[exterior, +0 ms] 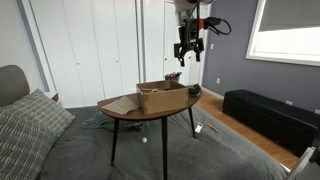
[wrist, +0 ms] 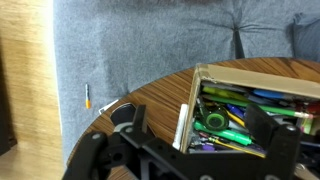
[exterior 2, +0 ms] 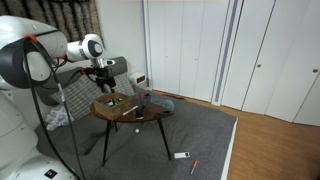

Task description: Take the marker out of the box

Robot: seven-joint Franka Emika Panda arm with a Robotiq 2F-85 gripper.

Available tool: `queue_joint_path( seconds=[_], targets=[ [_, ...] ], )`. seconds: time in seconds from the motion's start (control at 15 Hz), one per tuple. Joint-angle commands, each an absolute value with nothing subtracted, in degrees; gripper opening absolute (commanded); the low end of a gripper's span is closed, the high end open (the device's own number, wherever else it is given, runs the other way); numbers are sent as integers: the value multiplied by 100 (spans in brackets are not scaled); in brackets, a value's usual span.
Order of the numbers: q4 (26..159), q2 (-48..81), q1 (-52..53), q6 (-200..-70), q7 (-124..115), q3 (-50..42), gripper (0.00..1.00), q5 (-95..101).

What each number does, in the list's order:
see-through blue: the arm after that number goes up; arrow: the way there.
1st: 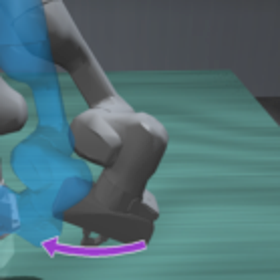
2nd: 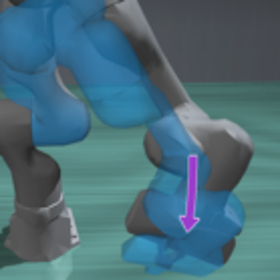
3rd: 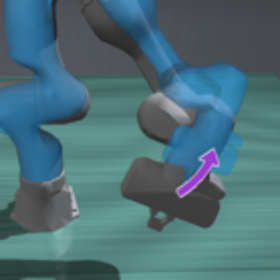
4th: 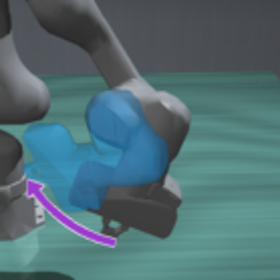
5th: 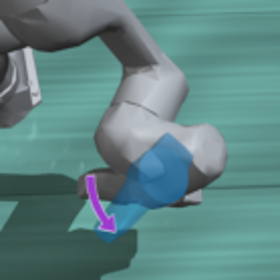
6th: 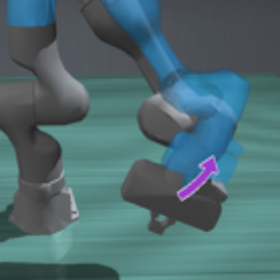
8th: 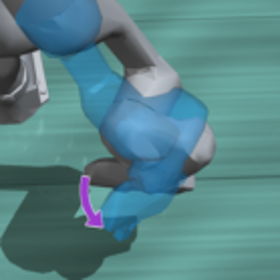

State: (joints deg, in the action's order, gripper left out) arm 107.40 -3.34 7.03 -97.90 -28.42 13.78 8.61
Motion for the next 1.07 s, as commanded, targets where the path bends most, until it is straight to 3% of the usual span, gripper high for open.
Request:
queue_joint_path(
  seconds=[0.0, 1.0],
  targets=[
    [10372, 197, 901, -10067, -3280, 1378, 100, 1014],
    [9914, 1445, 1400, -11417, -4466, 889, 100, 2008]
  ],
)
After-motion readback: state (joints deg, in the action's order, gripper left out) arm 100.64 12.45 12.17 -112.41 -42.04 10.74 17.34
